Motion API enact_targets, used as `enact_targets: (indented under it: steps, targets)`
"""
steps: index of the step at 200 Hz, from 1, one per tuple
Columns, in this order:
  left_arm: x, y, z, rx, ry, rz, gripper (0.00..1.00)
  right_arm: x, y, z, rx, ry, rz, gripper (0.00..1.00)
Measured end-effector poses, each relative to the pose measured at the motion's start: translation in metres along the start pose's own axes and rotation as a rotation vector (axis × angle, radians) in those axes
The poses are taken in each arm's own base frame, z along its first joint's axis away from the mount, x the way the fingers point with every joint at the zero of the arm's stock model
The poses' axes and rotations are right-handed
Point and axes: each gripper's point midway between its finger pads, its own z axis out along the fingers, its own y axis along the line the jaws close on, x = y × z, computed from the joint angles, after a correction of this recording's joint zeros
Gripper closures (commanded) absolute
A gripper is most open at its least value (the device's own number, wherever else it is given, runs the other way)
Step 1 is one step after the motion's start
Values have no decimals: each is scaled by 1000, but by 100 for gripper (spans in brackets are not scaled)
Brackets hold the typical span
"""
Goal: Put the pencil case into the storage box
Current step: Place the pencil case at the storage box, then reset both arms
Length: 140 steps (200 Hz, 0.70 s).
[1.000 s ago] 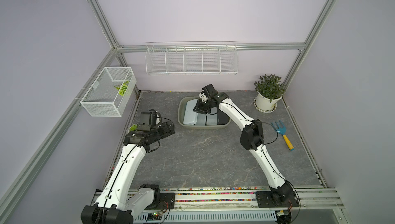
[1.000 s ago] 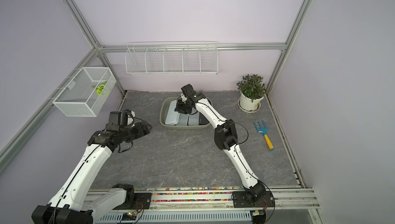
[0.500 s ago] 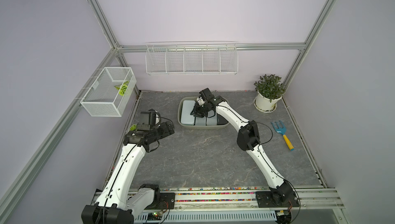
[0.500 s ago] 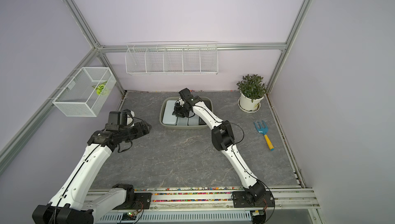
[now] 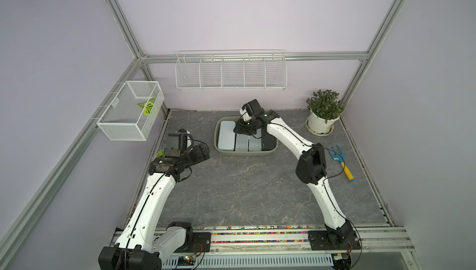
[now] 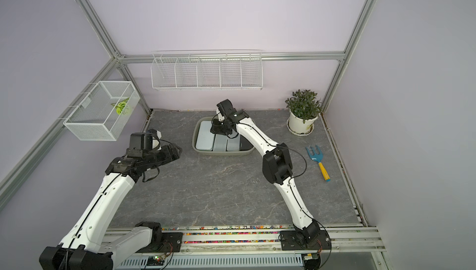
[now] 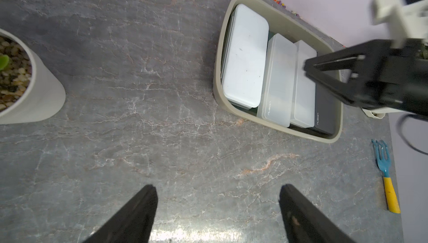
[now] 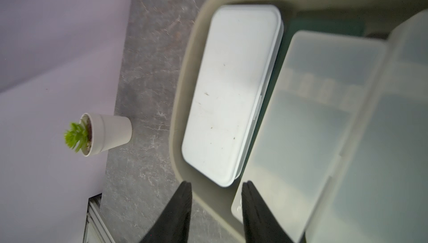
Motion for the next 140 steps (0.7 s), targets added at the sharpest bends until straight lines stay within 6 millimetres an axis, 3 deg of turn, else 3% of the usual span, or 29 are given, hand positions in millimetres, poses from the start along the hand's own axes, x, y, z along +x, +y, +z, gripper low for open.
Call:
enact_targets:
  steps: [28,47,67,90,111,140]
  targets:
    - [-17,1,7,-18,-63,22,10,-20,19,-87,31,-165,-129,53]
    - [-31,3,12,-38,-115,40,8,-10,7,-132,111,-243,-170,52]
    - [-43,7,18,-68,-160,48,6,20,-29,-164,230,-287,-196,47]
    - [-54,14,24,-112,-199,49,4,60,-89,-191,378,-306,-196,40]
    - [-61,17,28,-128,-234,53,3,90,-142,-228,531,-355,-178,33]
    - [-64,22,32,-145,-273,49,2,117,-179,-281,670,-468,-173,26]
